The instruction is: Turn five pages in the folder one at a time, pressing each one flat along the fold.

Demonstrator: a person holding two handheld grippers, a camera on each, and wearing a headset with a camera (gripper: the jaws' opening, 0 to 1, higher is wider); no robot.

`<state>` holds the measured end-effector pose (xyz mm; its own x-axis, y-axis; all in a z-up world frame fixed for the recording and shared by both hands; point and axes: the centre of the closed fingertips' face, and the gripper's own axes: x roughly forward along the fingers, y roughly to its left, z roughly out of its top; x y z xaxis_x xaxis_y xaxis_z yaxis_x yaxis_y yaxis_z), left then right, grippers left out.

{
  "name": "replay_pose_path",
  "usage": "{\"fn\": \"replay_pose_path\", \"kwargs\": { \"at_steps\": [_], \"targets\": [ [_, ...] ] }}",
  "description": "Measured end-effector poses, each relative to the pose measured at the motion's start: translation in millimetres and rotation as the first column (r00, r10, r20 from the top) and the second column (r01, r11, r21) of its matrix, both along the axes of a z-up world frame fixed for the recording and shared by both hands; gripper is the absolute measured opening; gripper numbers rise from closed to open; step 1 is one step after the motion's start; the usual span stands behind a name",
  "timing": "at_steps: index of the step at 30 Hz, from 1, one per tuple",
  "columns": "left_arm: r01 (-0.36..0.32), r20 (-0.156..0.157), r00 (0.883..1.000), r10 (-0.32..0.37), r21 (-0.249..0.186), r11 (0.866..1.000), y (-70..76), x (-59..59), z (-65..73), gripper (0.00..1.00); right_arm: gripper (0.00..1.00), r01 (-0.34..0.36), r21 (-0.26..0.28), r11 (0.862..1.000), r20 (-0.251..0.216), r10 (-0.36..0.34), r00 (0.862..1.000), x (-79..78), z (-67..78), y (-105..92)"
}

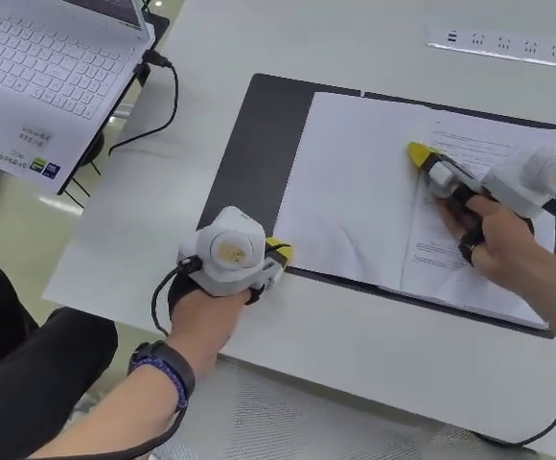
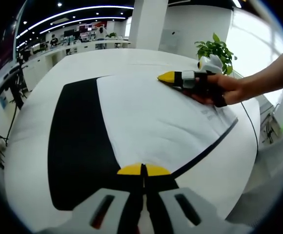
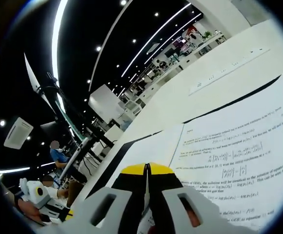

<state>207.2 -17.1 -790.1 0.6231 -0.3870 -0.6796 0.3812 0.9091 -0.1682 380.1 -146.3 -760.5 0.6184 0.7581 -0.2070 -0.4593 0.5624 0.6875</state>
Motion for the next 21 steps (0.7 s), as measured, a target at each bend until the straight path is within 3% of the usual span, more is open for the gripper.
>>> {"fn": "replay_pose_path", "kwargs": {
  "at_steps": [10,21],
  "targets": [
    [0.006,0.005,1.000,-0.006,0.008,1.000,-0.2,-0.4,-0.7,0.00,0.00,0.004,0.036,0.999,-0.014,-0.003,1.000,-43.9,4.3,1.7],
    [0.009,0.012,1.000,-0.009,0.012,1.000,-0.4,-0.8,-1.3,0.00,0.00,-0.004,0.040,0.999,-0.029,0.005,1.000,-73.7,4.3,4.5]
  ]
}}
